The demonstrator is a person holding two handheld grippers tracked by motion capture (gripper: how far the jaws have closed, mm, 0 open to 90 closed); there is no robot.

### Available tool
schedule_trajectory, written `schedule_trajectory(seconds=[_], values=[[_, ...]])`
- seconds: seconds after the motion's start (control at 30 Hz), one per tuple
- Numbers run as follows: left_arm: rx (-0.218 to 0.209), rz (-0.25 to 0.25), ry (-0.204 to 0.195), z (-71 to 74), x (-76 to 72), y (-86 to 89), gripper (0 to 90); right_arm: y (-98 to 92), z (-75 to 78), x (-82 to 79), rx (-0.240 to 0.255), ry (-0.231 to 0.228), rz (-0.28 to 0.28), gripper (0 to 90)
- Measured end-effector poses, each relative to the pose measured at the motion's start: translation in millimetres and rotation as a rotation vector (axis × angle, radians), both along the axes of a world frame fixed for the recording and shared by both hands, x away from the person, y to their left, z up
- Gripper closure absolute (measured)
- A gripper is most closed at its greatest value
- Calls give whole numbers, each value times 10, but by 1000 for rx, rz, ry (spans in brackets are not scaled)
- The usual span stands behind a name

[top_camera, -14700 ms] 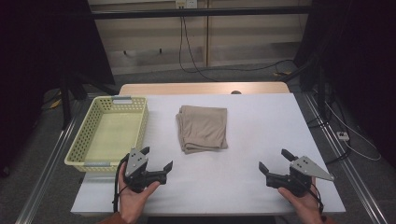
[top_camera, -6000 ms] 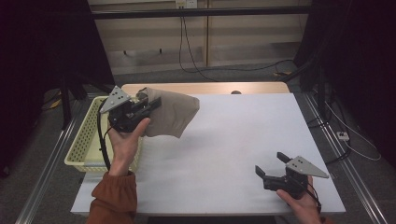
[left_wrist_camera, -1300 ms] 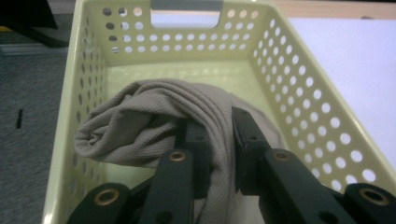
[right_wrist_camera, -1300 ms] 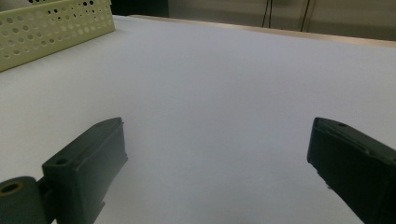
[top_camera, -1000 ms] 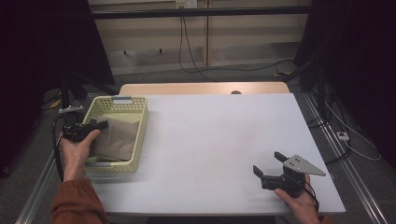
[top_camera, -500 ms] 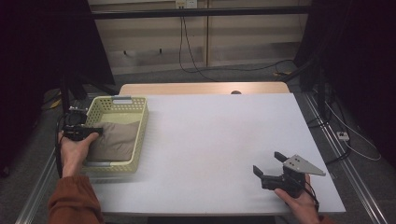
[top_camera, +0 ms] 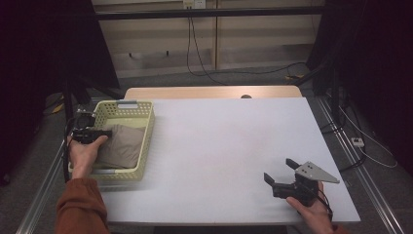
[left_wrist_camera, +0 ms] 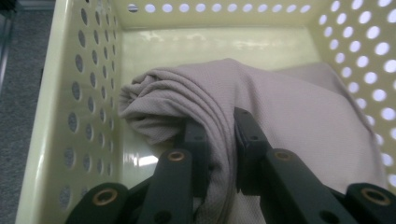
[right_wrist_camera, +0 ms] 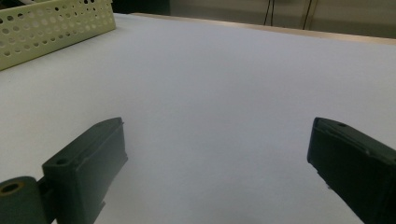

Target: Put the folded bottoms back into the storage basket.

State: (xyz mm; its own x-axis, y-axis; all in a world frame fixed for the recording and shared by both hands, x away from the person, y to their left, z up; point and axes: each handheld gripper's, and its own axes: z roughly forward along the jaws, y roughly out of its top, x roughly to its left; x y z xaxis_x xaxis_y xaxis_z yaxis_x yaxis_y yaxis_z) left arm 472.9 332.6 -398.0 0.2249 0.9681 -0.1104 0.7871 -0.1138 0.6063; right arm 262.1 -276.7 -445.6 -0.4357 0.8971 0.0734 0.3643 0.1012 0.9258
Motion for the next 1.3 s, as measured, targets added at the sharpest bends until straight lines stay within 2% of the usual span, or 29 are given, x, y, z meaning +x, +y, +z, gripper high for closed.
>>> schedule_trajectory(seconds=[0.1, 0.17, 0.3, 0.4, 0.47, 0.5, 0.57, 0.6, 0.67, 0.83, 0.87, 0.93, 0.97, 1.03, 1.1, 1.13, 1.2, 1.23, 1.27, 1.3], values=[[43, -6, 14, -1, 12, -14, 784, 4, -4, 3, 1, 7, 0, 42], [84, -19, 42, -7, 11, -22, 783, 10, -5, 2, -3, 8, 3, 41], [101, -10, 109, -27, 3, 26, 783, 4, -3, 2, -2, 3, 3, 41], [94, -34, 151, 7, 4, 46, 782, 4, -3, 0, -3, 3, 1, 42], [112, -60, 185, 20, 6, 32, 775, 3, -4, 2, -3, 3, 1, 42], [118, -62, 186, 24, 0, 23, 769, 4, -4, 4, -2, 6, 0, 42], [100, -61, 162, 46, -20, 44, 732, 5, -4, 5, -2, 7, 1, 42], [87, -62, 138, 60, -34, 62, 647, 6, -3, 3, -2, 4, 1, 42], [64, -45, 89, 99, -66, 104, 619, 6, -3, 2, -1, 5, 0, 42], [45, -26, -70, 245, -114, 124, 450, 8, -8, 10, -1, 7, 2, 41], [26, -10, -95, 269, -110, 105, 417, 11, -8, 11, -1, 8, 1, 42], [4, -12, -123, 309, -89, 72, 353, 11, -9, 14, -6, 9, 5, 42], [-1, -17, -134, 304, -72, 37, 356, 12, -10, 14, -5, 9, 5, 42], [4, -53, -120, 258, -17, -52, 413, 12, -10, 14, -5, 9, 5, 42], [11, -69, -126, 177, 45, -132, 489, 12, -9, 13, 0, 9, 4, 42], [8, -61, -102, 139, 83, -159, 550, 9, -11, 14, 0, 10, 4, 42], [38, -40, -93, 70, 143, -202, 623, 3, -13, 15, -4, 11, 5, 42], [23, -39, -82, 40, 165, -211, 660, 2, -15, 16, -4, 11, 5, 42], [17, -45, -57, 9, 186, -216, 716, 0, -15, 17, -3, 11, 5, 41], [51, -43, -25, -24, 206, -227, 744, -2, -15, 18, -2, 12, 5, 42]])
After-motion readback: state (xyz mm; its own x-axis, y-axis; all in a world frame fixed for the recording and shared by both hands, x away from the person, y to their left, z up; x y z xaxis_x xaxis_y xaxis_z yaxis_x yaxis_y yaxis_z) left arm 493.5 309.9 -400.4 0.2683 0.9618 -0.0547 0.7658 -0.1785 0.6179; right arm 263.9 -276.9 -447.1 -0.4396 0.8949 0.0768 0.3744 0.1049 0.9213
